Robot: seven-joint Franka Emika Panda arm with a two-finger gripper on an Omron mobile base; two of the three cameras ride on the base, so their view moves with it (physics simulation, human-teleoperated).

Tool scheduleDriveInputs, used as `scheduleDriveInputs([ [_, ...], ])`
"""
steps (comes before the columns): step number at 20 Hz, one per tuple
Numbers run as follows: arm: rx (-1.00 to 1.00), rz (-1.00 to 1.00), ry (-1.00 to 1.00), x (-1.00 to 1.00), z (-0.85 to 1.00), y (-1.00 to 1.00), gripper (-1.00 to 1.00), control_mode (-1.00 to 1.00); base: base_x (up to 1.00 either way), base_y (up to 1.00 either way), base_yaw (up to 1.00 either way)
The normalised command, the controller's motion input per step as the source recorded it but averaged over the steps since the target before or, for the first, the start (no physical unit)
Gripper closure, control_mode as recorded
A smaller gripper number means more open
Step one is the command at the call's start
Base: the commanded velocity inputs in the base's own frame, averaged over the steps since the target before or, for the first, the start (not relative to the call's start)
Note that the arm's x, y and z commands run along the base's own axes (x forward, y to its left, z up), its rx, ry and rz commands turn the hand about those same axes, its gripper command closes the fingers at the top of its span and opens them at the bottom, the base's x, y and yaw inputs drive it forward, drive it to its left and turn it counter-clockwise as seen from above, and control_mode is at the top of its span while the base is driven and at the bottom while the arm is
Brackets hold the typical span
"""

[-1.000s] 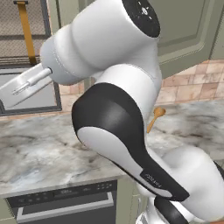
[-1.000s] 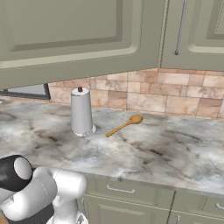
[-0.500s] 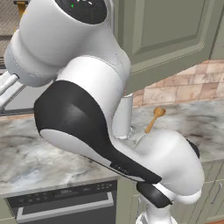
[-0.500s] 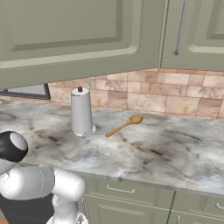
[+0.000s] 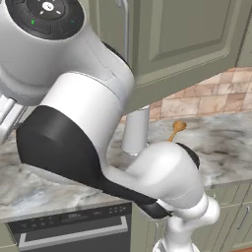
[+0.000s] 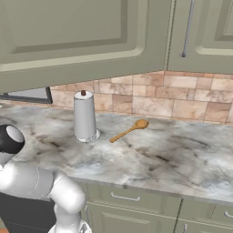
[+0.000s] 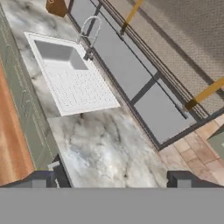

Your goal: Pick the spray and sponge from the cabinet and place them on the counter.

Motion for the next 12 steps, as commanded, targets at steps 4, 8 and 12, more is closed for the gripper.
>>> scheduleDriveInputs([
  [4,-0.33,-0.05,-0.18,-0.04,0.00,0.04,-1.00,-1.00,0.00,0.00,0.00],
  [8,-0.34,-0.05,-0.19,-0.04,0.01,0.00,-1.00,-1.00,0.00,0.00,0.00],
  [12,-0.31,-0.09,-0.14,0.00,0.05,0.00,-1.00,-1.00,0.00,0.00,0.00],
])
